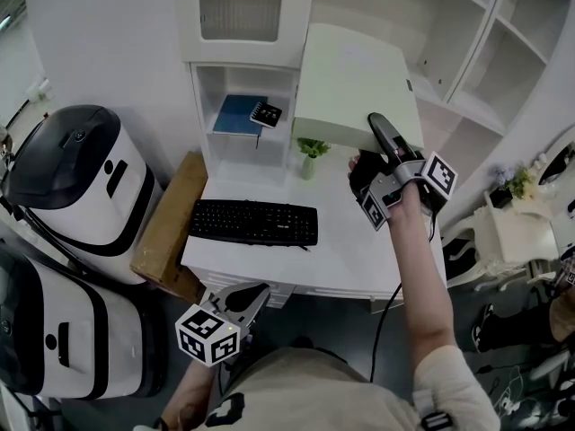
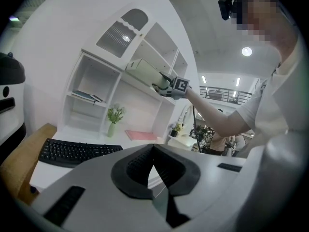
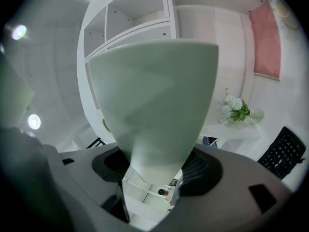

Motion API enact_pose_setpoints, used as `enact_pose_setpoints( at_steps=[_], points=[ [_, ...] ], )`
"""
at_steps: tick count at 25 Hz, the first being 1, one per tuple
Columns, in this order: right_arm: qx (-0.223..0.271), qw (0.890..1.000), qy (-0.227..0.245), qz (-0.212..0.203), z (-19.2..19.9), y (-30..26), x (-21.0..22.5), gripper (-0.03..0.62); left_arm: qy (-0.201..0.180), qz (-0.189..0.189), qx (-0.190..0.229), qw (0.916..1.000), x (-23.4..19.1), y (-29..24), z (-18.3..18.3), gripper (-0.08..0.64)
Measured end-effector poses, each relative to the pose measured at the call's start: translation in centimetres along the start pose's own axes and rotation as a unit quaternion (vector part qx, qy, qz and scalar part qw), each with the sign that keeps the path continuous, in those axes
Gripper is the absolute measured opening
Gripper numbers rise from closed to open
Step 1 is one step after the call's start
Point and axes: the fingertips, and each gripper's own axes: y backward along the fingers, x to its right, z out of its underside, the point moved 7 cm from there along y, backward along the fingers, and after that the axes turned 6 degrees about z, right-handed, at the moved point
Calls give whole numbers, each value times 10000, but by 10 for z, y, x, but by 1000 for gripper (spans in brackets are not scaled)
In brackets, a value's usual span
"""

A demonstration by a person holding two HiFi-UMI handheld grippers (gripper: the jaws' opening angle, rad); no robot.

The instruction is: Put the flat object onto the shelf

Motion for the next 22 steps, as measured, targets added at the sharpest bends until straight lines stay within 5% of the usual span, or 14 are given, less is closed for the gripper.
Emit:
enact_pose_setpoints(
  at_steps=[11,22],
  points=[
    [-3,9998,115,-154,0,5,3,293,-58,-142,98,9998,1,5,21,14],
    [-97,9999,-76,111,-30,-36,0,293,232,-183,-84,9995,-3,-5,-15,14]
  ],
)
